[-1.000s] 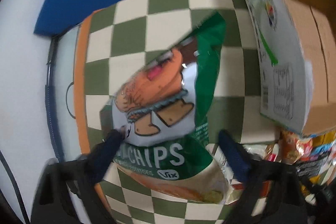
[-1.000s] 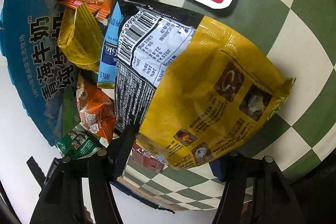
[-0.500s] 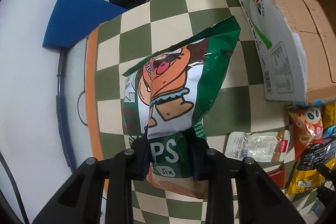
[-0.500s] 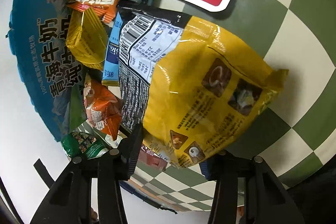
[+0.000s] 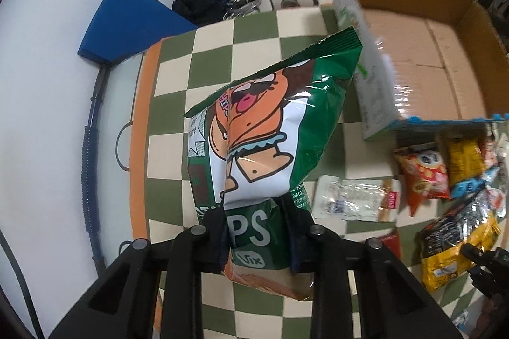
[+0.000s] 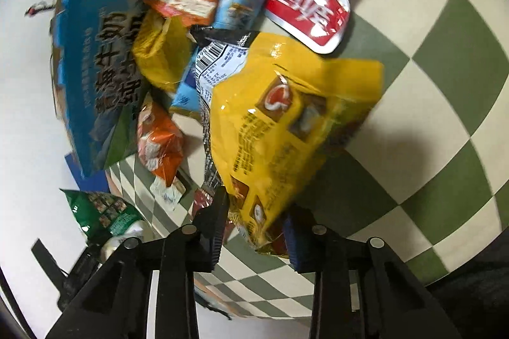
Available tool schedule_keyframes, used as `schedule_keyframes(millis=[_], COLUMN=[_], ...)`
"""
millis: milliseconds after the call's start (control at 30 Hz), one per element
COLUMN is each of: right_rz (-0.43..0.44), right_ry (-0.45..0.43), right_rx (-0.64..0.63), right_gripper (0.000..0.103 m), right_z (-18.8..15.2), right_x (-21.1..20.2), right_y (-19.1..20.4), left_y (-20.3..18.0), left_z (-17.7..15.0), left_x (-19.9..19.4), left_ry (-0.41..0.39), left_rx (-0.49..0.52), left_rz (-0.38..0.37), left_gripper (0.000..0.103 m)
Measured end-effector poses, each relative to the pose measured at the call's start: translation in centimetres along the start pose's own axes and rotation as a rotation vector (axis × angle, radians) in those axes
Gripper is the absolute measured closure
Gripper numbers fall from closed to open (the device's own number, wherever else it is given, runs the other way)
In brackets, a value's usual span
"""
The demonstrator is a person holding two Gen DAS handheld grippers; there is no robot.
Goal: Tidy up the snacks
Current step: 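Carry both bags over the cardboard box and lower them inside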
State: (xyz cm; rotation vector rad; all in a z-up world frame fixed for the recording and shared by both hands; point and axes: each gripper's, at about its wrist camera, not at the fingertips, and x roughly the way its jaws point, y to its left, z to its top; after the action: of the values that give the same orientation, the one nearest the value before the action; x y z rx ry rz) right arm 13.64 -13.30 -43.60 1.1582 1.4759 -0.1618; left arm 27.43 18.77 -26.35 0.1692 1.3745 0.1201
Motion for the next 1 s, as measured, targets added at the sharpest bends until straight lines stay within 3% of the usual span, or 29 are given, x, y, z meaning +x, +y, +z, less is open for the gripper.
schedule_keyframes(millis=[333, 533, 767, 867, 1000], right_rz=[-0.019, 0.012, 0.057, 0.055, -0.001], right_ry=[-0.013, 0.002, -0.008, -0.024, -0.043], right_rx=[-0.188, -0.279, -0.416, -0.482, -0.594], right_gripper=[0.069, 0.069, 0.069, 0.069, 0.069], right_z=[-1.6, -1.5, 1.4, 3.9, 7.5], right_x=[-4.4, -9.4, -15.8, -17.9, -17.7], right_y=[2.0, 4.0, 10.5, 14.3, 20.5], left_y=[-1.5, -3.2, -6.6, -8.2, -11.3], left_z=[-1.7, -0.9, 5.3, 9.0, 14.3], left_x=[-7.8, -13.4, -16.6, -16.0, -13.1], left_ry=[-0.113, -0.199, -0.231, -0.197, -0.11], left_rx=[0.019, 0.072, 0.095, 0.087, 0.108], left_rz=[-0.122, -0.19, -0.249, -0.261, -0.228], left_gripper=[0.079, 0.079, 0.079, 0.079, 0.079])
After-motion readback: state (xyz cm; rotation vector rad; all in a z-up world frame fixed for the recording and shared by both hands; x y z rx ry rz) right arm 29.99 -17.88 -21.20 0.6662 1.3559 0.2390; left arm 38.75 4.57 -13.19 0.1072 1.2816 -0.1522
